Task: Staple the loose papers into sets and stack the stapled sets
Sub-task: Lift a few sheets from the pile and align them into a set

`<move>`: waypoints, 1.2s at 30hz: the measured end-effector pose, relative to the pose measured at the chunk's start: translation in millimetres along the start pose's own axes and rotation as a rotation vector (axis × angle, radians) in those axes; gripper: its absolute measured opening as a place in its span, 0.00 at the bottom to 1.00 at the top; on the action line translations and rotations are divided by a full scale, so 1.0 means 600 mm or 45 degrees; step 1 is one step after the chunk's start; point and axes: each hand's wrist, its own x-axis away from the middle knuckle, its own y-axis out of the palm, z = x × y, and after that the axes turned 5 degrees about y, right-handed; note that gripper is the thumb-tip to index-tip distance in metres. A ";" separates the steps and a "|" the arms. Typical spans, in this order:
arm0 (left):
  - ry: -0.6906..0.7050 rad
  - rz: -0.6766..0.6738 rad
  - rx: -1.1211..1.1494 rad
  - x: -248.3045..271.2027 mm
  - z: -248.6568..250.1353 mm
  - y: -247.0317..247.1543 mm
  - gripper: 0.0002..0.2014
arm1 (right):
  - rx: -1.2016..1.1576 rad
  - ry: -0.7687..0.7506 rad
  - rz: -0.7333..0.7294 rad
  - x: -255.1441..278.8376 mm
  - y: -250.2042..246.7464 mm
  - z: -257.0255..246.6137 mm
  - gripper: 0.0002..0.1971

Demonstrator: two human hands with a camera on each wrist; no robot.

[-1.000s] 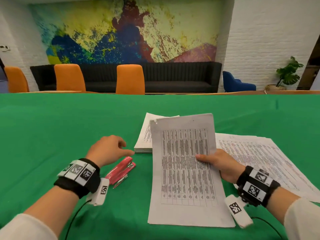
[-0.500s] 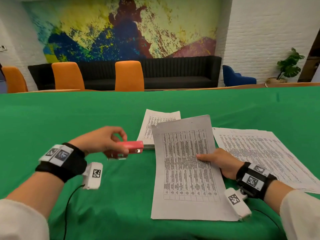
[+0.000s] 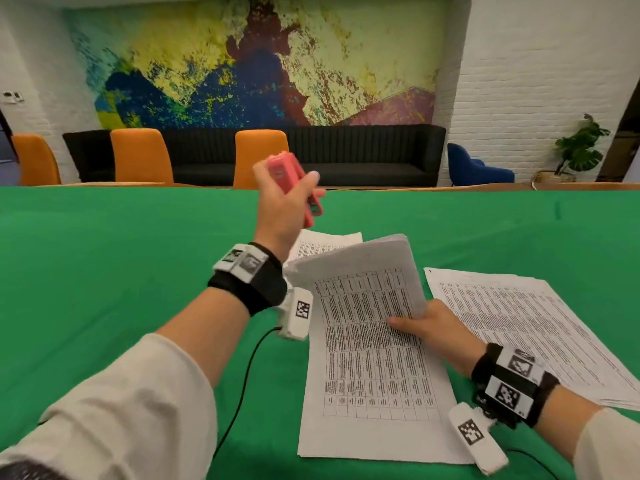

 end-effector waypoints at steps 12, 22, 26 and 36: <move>0.288 -0.022 -0.547 0.059 -0.073 0.018 0.20 | 0.033 -0.030 0.040 0.013 -0.003 -0.009 0.09; -0.051 0.190 -0.460 0.053 -0.136 -0.039 0.21 | -0.166 -0.018 -0.007 0.024 -0.008 -0.026 0.12; -0.035 0.198 -0.430 0.057 -0.143 -0.036 0.21 | -0.180 0.002 -0.039 0.027 -0.006 -0.035 0.12; 0.000 0.212 -0.373 0.052 -0.145 -0.029 0.23 | -0.174 0.009 -0.050 0.035 -0.004 -0.042 0.12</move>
